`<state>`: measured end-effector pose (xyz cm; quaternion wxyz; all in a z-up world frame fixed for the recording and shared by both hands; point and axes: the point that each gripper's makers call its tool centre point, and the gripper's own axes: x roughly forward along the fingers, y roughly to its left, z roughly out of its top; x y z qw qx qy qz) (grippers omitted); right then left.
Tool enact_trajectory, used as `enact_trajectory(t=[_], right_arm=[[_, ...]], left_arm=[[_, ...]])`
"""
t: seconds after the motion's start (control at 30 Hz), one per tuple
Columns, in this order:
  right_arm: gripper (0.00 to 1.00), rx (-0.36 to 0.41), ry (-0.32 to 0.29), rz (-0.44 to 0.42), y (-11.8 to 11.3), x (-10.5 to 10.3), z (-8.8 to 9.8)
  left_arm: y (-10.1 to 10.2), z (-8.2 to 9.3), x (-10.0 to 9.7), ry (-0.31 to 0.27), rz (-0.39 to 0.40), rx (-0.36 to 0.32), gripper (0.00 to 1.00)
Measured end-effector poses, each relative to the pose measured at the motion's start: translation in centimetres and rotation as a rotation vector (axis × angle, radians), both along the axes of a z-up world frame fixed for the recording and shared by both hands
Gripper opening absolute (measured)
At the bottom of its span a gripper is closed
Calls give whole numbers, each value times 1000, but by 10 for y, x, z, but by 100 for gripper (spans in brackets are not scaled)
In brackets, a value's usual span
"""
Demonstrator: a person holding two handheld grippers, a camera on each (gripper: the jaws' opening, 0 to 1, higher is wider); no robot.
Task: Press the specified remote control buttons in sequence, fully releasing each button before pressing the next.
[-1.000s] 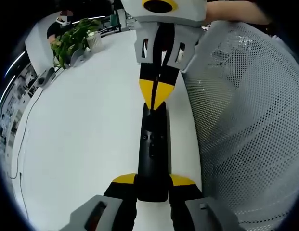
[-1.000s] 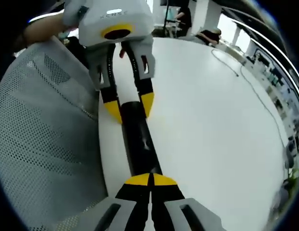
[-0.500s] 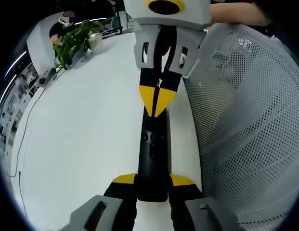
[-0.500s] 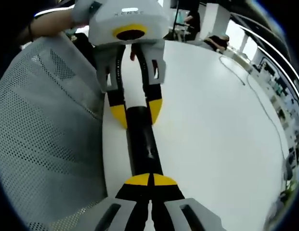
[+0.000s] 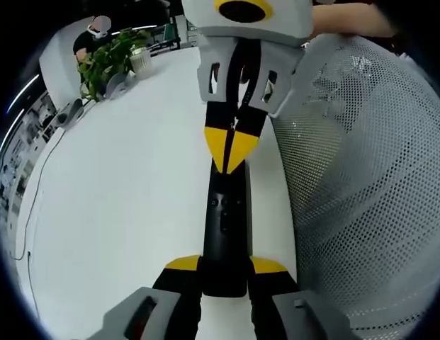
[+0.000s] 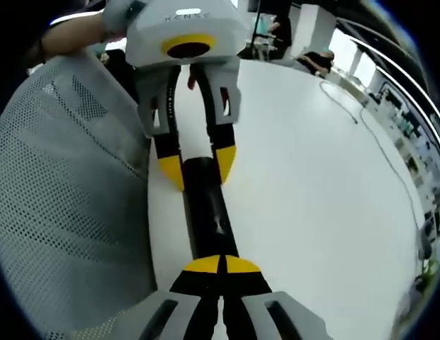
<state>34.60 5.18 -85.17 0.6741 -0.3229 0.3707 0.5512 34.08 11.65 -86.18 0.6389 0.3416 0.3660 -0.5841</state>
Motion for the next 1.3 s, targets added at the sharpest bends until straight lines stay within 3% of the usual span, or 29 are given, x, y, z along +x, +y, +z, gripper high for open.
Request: enact_trajectory(t=[0.13, 0.4, 0.43, 0.9, 1.13, 1.23, 1.3], right_arm=[[0, 20, 25, -18, 1, 0, 1], [0, 31, 19, 16, 8, -5, 1], [0, 15, -7, 46, 9, -4, 0], [0, -61, -56, 105, 14, -1, -2], [0, -24, -56, 97, 12, -1, 0], [0, 28, 1, 77, 10, -5, 2], [0, 32, 7, 84, 9, -6, 3]], left_arm=[[0, 0, 0, 2, 7, -8, 25], [0, 0, 0, 1, 10, -8, 25], [-1, 0, 0, -1, 10, -1, 25], [0, 0, 0, -2, 5, -11, 25], [0, 0, 0, 1, 8, -25, 25], [0, 0, 0, 0, 8, -37, 25], [1, 0, 0, 2, 3, -48, 24]])
